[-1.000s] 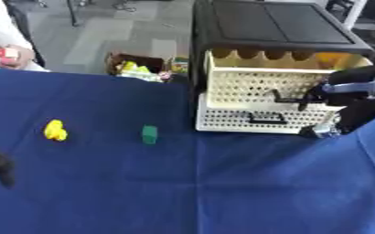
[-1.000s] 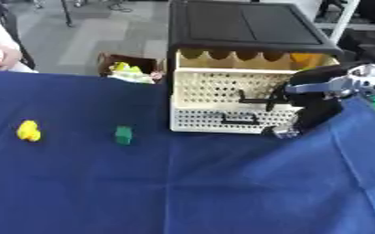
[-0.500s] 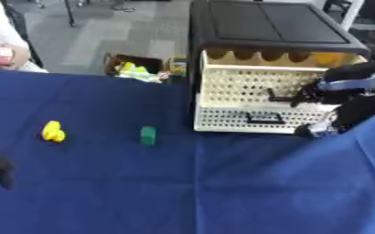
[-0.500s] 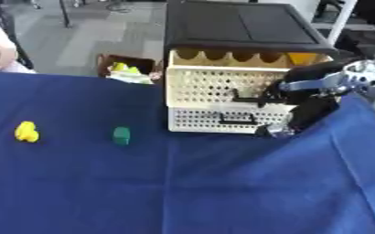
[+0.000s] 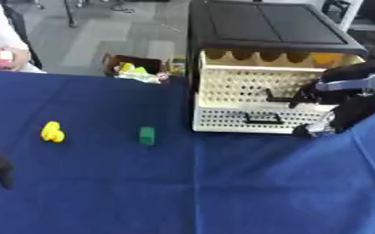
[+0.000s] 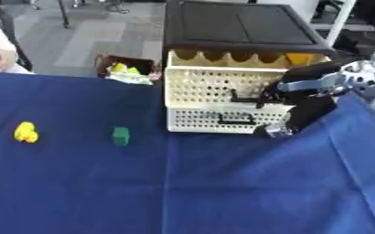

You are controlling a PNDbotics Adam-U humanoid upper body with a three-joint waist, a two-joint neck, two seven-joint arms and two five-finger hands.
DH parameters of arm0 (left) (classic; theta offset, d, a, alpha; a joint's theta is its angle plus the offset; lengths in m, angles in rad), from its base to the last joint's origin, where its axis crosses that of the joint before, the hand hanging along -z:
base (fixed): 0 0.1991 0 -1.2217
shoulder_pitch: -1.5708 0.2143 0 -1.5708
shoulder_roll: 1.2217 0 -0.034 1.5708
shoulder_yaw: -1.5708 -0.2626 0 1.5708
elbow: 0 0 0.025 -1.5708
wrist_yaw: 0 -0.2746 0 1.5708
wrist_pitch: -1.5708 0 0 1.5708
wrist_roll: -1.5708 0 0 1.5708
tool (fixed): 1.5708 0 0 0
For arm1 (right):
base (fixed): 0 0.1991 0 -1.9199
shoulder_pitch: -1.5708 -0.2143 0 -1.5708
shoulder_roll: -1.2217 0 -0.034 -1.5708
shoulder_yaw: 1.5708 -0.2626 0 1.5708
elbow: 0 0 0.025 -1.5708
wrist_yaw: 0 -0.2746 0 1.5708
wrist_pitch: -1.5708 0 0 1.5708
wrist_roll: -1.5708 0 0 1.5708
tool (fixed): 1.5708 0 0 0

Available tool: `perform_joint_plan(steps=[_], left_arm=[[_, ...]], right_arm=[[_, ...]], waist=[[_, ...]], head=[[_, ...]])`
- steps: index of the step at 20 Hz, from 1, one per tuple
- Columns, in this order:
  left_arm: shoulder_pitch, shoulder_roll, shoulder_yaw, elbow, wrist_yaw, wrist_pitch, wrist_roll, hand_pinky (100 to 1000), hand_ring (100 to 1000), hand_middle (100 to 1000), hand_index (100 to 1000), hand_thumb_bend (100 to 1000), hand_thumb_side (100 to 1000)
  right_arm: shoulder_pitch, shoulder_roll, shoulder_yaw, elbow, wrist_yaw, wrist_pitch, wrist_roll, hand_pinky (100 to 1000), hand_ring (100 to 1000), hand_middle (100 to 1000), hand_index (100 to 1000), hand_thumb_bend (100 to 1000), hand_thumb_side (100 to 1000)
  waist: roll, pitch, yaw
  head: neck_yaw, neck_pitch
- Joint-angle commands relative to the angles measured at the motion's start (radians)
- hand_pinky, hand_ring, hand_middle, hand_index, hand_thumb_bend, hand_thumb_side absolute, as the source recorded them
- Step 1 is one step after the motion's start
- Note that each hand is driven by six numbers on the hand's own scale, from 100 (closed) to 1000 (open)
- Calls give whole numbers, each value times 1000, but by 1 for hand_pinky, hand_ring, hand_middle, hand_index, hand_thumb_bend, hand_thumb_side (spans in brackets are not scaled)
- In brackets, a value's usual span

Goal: Pick up objects from table and place into drawer.

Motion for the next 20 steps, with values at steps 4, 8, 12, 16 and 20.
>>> perform_joint_plan(steps=[4, 8, 12, 16, 20], left_arm=[[-6, 13, 1, -20, -6, -1, -1, 436, 579, 519, 799, 100, 823], [-6, 13, 1, -20, -8, 1, -1, 436, 579, 519, 799, 100, 825], [-5, 13, 1, -20, -10, 3, -2, 436, 579, 519, 799, 100, 828], [-5, 13, 2, -20, -12, 5, -1, 435, 580, 519, 799, 100, 829], [-6, 12, 2, -20, -13, 6, -1, 435, 581, 519, 799, 100, 830]], right_arm=[[-17, -20, -7, 2, -14, -3, 9, 267, 100, 100, 889, 425, 772], [-18, -23, -1, -4, -52, 6, 10, 265, 100, 100, 897, 434, 757], [-18, -26, 1, -10, -63, 13, 10, 266, 100, 100, 903, 437, 757], [-18, -29, -3, -23, -58, 14, 10, 271, 100, 100, 910, 443, 756], [-15, -33, -4, -33, -47, 13, 10, 276, 100, 100, 912, 459, 749]], waist=[[3, -23, 6], [2, -23, 5], [2, -23, 3], [3, -23, 2], [3, -22, -1]], head=[[-2, -14], [-3, -14], [-4, -14], [-3, -10], [-2, -9]])
